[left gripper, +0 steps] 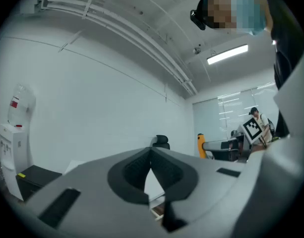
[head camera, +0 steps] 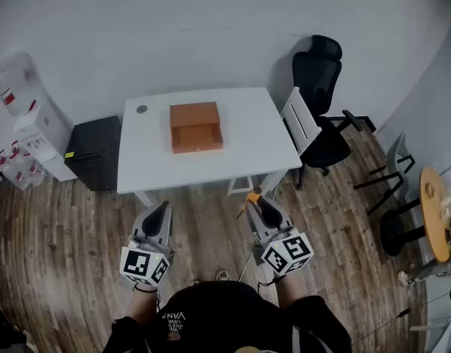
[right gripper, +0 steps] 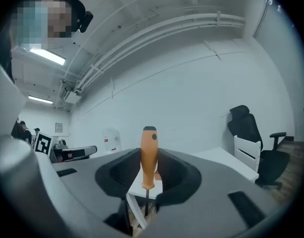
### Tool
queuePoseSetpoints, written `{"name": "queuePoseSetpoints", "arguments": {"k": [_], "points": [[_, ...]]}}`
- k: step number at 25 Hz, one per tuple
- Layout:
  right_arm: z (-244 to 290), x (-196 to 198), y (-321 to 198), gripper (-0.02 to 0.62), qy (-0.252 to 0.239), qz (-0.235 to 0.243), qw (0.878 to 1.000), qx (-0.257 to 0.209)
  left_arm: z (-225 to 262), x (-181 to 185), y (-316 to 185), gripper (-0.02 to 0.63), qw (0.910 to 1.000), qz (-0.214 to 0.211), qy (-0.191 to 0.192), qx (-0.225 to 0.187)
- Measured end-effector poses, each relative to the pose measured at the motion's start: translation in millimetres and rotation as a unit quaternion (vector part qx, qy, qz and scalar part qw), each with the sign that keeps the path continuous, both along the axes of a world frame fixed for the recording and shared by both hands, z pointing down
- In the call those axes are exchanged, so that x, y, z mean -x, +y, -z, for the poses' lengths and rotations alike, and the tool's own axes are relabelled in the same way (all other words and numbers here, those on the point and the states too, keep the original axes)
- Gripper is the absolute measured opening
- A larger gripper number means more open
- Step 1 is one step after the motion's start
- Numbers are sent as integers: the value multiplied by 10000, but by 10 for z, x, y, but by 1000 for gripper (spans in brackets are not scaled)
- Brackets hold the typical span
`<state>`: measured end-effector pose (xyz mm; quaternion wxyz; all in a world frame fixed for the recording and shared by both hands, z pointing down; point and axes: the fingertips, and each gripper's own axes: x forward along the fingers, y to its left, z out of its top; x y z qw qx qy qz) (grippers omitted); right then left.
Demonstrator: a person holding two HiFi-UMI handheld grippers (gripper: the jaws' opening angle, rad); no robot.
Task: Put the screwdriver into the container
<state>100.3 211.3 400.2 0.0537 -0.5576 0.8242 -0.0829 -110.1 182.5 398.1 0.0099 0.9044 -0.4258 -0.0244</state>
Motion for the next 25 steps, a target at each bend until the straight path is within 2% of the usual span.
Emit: {"name": "queuePoseSetpoints", "arguments": {"k": [9,25], "points": [[3,-108,-60,114,-58,117,9999,-25,-18,-113,-25,14,9999,101,-22,40],[-139,-320,-252,115,-52,645,9979,74,-240,-319,-7,14,9978,627,36,197]]}}
